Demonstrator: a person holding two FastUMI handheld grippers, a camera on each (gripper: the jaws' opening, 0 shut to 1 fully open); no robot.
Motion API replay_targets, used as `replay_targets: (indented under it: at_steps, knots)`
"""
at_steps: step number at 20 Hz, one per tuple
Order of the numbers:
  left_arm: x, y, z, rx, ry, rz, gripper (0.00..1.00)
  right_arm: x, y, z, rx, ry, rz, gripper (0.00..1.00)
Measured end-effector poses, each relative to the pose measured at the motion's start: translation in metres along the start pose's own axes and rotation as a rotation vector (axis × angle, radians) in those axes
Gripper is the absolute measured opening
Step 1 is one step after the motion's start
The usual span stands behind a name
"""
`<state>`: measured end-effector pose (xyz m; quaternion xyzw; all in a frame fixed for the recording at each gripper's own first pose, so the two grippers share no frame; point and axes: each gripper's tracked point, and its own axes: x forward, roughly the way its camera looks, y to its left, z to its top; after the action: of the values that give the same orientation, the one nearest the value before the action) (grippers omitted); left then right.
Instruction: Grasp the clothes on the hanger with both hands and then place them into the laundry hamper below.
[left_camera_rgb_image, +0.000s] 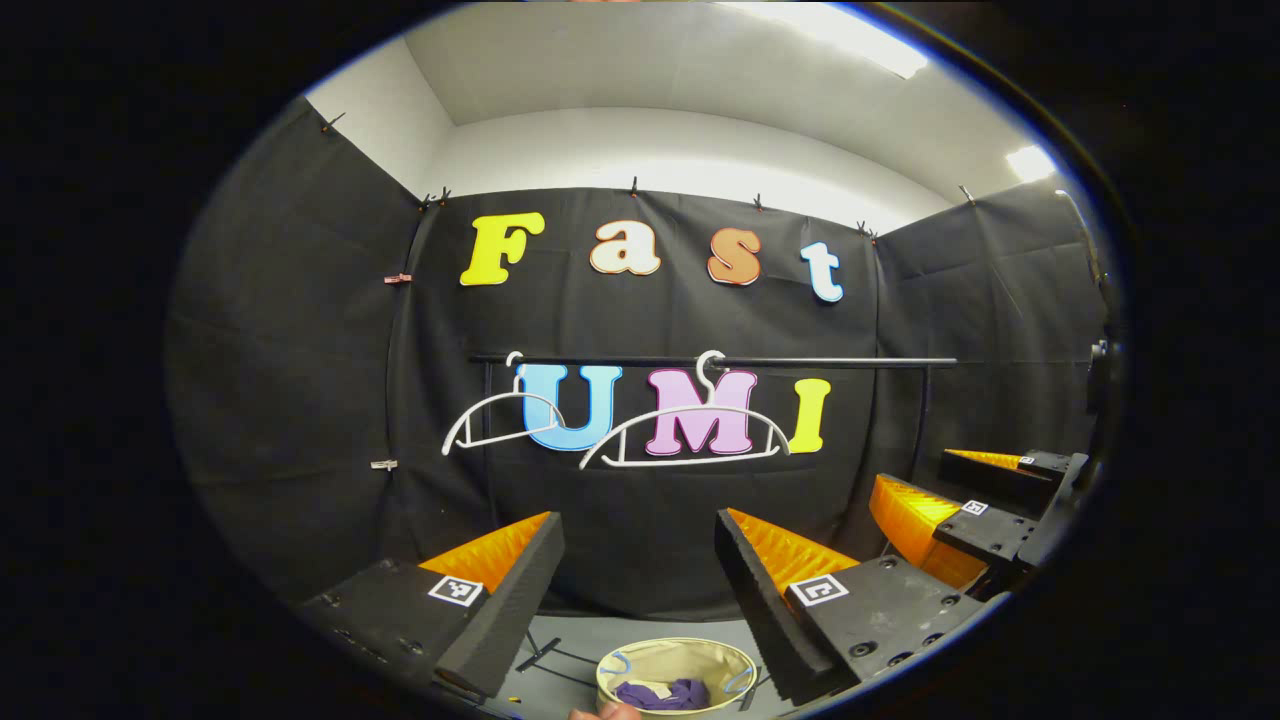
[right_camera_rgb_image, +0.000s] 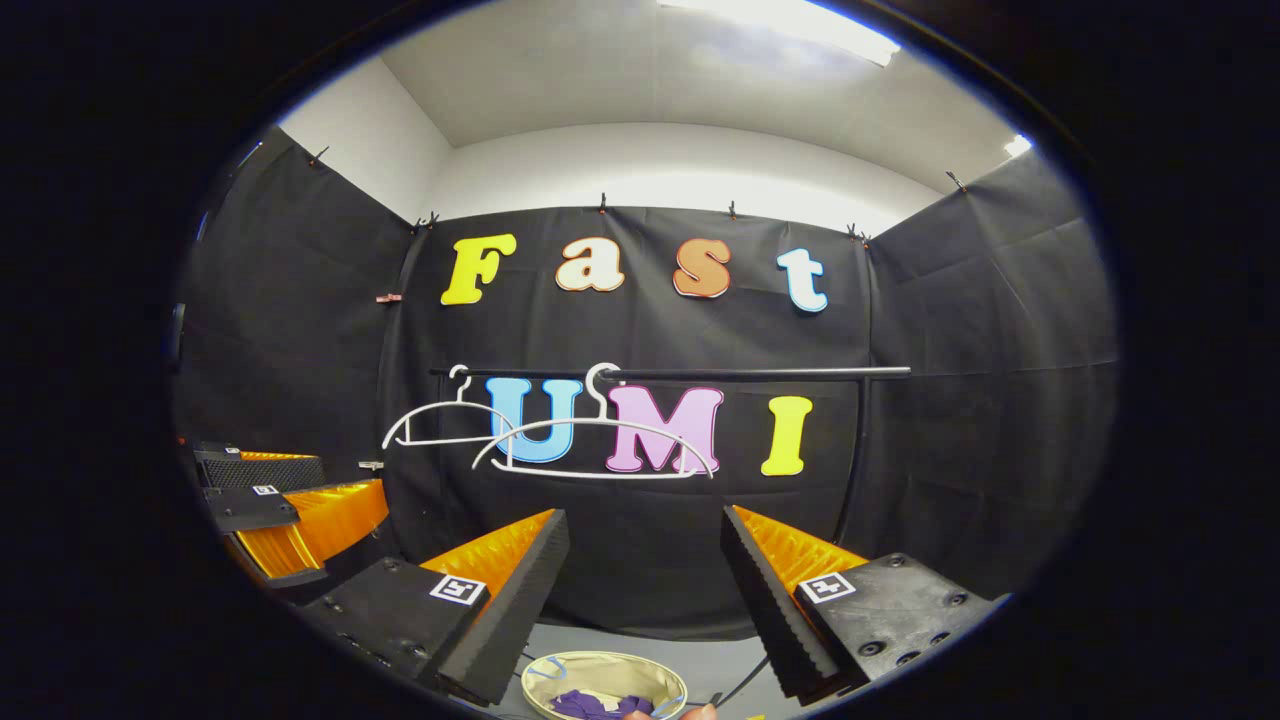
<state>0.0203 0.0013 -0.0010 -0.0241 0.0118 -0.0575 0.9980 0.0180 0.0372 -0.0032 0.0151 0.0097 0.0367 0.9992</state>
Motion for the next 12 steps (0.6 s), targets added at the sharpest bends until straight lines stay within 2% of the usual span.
replay_targets:
  at_steps: [5,11,12]
  knots:
    - [0.0006,-0.0071,-0.0033,0.017,0.008,-0.02,0.95,-0.001,-0.0016,-0.0006,0.0,0.006,0.002,0.98]
    - [0.0014,-0.0031,-0.0053,0.03,0.008,-0.005,0.95,0.0018,-0.0041,-0.0029,-0.014,0.017,-0.007,0.97]
    - [0.0013,-0.0032,-0.0035,0.03,0.007,-0.003,0.92,0.0023,-0.0024,-0.002,-0.01,0.017,-0.004,0.97]
